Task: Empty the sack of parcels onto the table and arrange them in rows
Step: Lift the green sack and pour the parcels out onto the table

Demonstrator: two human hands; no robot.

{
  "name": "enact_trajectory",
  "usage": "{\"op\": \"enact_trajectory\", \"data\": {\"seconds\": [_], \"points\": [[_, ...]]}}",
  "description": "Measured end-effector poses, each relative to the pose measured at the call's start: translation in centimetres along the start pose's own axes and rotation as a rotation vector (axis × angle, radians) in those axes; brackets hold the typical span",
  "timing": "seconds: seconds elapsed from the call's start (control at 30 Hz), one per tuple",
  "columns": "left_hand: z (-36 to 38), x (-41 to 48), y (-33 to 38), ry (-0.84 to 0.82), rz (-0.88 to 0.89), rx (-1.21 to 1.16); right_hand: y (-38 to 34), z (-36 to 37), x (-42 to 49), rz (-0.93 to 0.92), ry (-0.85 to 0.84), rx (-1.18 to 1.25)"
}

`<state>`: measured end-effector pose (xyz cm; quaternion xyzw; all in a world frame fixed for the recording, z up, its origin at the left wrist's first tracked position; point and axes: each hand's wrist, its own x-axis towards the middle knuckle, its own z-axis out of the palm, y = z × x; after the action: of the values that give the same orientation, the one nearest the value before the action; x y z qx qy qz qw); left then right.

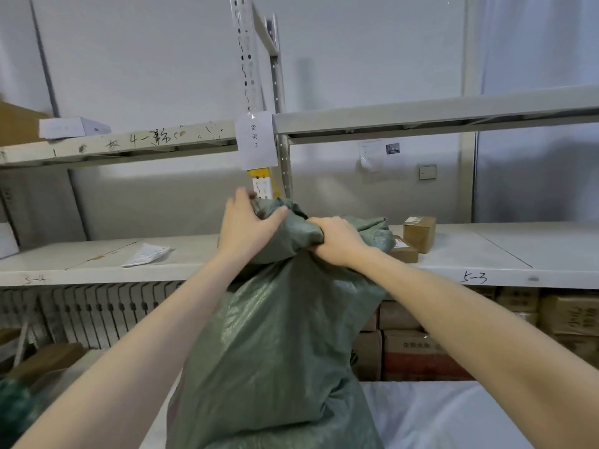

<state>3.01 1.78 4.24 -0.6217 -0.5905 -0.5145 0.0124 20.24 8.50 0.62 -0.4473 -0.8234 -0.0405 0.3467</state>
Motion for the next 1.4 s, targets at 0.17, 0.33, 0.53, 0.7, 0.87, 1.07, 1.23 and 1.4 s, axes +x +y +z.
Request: {"op": "enact_trajectory", "data": {"seconds": [0.17, 0.33, 0.53, 0.7, 0.87, 1.07, 1.23, 1.4], "points": [[-1.4, 0.9, -5.0, -0.245, -0.094, 0.030, -1.3, -0.6, 1.3, 0.212, 0.060, 0.146], [-0.3, -0.4, -9.1, -0.436, -0.348, 0.037, -2.6, -1.7, 3.9, 0.291, 0.276, 0.514], [2.9, -2.5, -9.6, -0.280, -0.406, -0.134, -5.9, -4.8, 4.3, 0.238, 0.341, 1.339], [4.6, -2.1, -8.5, -0.111, -0.291, -0.230, -5.2, -6.5, 3.9, 0.194, 0.377, 1.368], [7.3, -3.2, -7.5, -0.239, -0.257, -0.203, -1.6, -7.7, 1.3, 0.281, 0.337, 1.169], [10.2, -4.6, -7.1, -0.511, -0.260, -0.040, 2.9, -6.1, -2.5, 0.286, 0.221, 0.800], [10.2, -3.0, -4.3, -0.365, -0.153, -0.170, 5.0, -7.8, -4.4, 0.267, -0.004, 0.593], [10.4, -3.2, -1.3, -0.257, 0.086, -0.338, 5.6, -9.1, -5.6, 0.370, -0.089, 0.684]]}}
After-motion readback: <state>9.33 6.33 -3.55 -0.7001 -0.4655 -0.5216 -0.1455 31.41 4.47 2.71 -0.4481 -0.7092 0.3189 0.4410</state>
